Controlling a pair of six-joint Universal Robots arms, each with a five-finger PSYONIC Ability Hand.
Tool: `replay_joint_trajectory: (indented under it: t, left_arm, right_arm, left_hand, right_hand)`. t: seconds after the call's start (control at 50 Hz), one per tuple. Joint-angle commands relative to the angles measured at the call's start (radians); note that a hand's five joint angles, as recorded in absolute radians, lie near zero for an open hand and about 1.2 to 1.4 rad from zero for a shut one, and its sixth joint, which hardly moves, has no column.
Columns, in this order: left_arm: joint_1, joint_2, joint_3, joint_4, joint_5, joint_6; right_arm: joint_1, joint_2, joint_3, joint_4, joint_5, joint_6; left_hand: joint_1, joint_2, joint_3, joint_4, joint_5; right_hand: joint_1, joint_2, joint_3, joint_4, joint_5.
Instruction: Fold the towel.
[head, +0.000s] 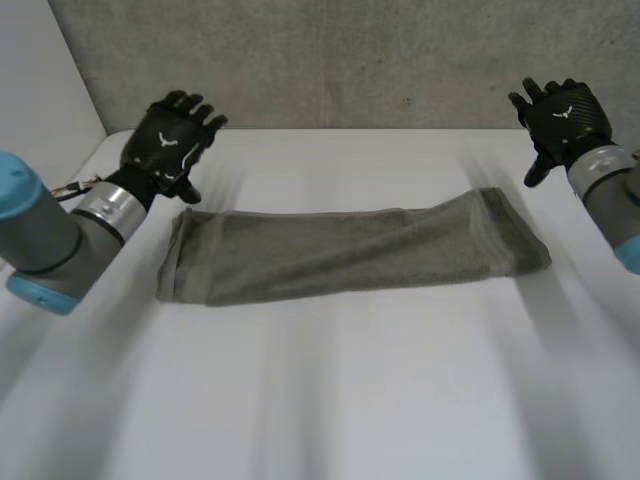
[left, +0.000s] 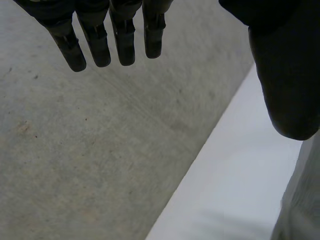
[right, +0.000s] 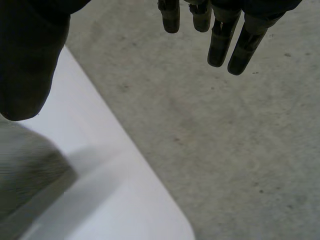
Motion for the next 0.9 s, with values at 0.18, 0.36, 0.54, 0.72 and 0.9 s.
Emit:
replay_joint_trajectory:
  t: [0.18, 0.36, 0.54, 0.72, 0.9]
  left_arm:
    - [0.012, 0.218, -0.244, -0.167, -0.053, -0.306]
    - [0.006, 0.15, -0.269, -0.195, -0.225, -0.218]
    - [-0.005, 0.078, -0.277, -0.195, -0.253, -0.041]
    - [-0.014, 0.044, -0.268, -0.186, -0.284, 0.009]
    - [0.01, 0.0, -0.254, -0.172, -0.293, 0.075]
  right_arm:
    - [-0.123, -0.09, 0.227, 0.267, -0.092, -0.152]
    - [-0.137, -0.009, 0.259, 0.191, -0.124, -0.193]
    - [-0.132, 0.025, 0.259, 0.114, -0.129, -0.188]
    - [-0.121, 0.067, 0.247, 0.069, -0.129, -0.188]
    - [-0.121, 0.103, 0.236, 0.052, -0.129, -0.19]
  left_hand:
    - [-0.056, -0.016, -0.05, -0.056, 0.019]
    - [-0.033, 0.008, -0.05, -0.056, 0.043]
    - [-0.018, 0.022, -0.05, -0.056, 0.057]
    - [-0.018, 0.022, -0.05, -0.056, 0.057]
    - [-0.021, 0.019, -0.05, -0.056, 0.054]
  right_hand:
    - [0.078, 0.1, -0.037, -0.058, -0.051]
    - [0.26, 0.281, -0.037, -0.058, 0.131]
    - [0.337, 0.358, -0.037, -0.058, 0.207]
    - [0.398, 0.42, -0.037, -0.058, 0.269]
    - [0.525, 0.546, -0.037, -0.058, 0.395]
